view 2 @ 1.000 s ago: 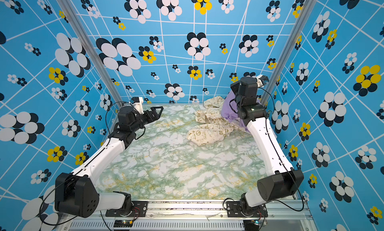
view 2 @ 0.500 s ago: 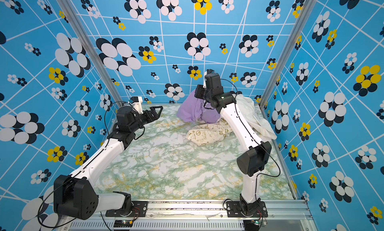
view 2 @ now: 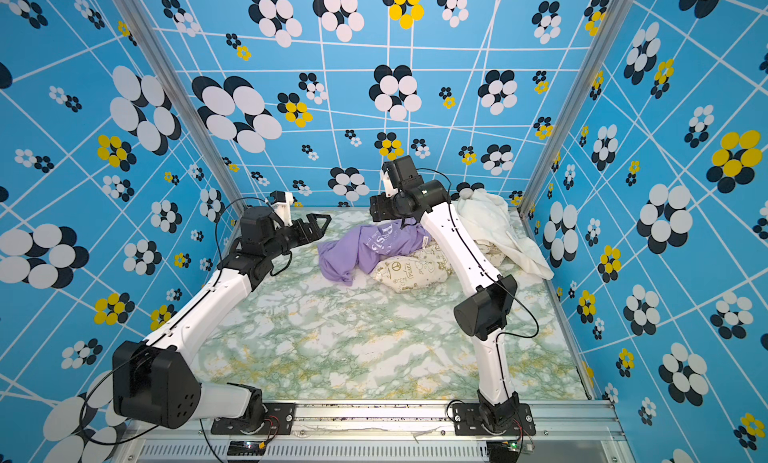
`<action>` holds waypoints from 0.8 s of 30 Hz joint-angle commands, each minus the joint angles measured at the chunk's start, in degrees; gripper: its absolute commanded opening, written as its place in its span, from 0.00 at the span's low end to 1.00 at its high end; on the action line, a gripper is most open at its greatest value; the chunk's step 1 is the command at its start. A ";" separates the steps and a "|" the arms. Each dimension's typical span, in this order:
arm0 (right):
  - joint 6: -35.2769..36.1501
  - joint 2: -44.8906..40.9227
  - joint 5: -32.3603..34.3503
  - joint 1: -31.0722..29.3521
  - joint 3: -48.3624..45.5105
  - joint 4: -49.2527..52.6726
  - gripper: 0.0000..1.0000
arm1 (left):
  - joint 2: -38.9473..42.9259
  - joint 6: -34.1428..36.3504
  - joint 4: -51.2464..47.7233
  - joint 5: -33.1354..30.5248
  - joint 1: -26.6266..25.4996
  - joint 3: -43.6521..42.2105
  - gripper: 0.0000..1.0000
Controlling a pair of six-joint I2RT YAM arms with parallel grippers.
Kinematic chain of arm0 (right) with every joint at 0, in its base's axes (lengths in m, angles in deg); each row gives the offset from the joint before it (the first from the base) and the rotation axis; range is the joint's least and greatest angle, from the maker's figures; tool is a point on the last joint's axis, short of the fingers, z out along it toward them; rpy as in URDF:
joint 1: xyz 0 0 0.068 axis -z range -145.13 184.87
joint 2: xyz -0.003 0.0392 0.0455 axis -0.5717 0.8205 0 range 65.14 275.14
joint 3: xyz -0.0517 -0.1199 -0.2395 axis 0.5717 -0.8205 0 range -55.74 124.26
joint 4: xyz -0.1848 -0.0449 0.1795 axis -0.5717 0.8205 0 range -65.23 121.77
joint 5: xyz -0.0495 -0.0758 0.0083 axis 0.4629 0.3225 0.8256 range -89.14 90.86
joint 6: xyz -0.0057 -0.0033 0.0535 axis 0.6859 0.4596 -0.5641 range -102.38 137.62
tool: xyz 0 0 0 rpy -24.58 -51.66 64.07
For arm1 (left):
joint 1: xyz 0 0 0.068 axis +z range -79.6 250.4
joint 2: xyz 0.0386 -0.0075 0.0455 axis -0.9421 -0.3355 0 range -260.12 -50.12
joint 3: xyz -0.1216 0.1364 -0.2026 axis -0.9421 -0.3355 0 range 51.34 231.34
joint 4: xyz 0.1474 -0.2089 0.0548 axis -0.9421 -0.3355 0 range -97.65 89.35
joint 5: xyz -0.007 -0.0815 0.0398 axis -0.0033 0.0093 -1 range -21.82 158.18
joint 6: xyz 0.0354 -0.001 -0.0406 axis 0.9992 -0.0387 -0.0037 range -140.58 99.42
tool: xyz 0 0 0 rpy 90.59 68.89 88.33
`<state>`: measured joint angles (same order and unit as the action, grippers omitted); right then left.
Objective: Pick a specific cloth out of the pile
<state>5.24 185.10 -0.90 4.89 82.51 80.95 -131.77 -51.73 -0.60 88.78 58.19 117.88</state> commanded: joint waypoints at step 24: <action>-10.47 -16.60 4.44 6.28 -26.09 -22.25 0.93 | -35.67 -6.04 -18.35 -9.82 -9.32 31.20 0.79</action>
<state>-2.08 171.23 3.87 10.07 57.90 62.18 -164.40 -54.38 -17.05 81.87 48.99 145.99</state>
